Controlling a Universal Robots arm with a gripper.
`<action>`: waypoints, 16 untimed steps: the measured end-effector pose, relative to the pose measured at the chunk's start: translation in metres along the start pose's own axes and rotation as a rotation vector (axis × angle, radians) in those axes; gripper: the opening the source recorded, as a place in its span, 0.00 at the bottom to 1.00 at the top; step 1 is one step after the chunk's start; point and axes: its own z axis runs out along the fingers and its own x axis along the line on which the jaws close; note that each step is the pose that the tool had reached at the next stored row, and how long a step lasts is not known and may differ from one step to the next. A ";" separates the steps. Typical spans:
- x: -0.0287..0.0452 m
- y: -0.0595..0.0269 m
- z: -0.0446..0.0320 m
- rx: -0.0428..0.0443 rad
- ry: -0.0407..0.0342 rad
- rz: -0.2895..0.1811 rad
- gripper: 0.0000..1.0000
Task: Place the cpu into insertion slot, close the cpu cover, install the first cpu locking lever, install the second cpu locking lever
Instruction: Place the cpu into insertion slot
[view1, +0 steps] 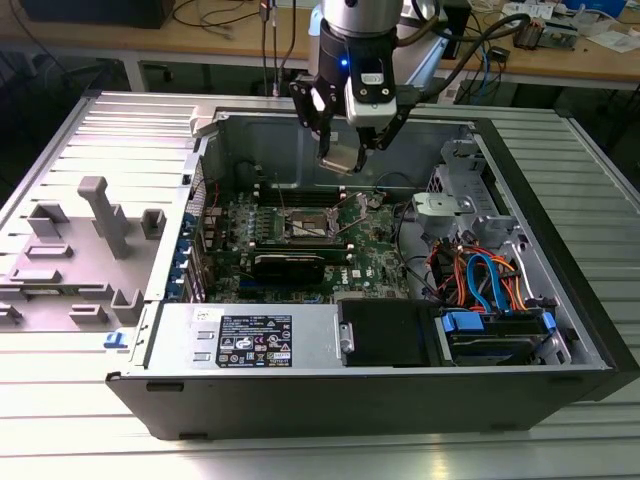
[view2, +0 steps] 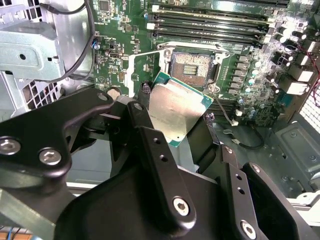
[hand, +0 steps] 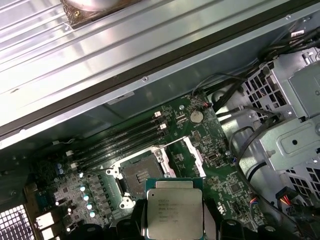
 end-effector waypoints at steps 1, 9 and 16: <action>-0.0001 -0.0002 0.0001 0.0000 0.0001 0.000 0.55; -0.0014 -0.0032 0.0004 0.0001 0.0000 0.000 0.55; -0.0022 -0.0050 0.0007 0.0001 0.0000 0.000 0.55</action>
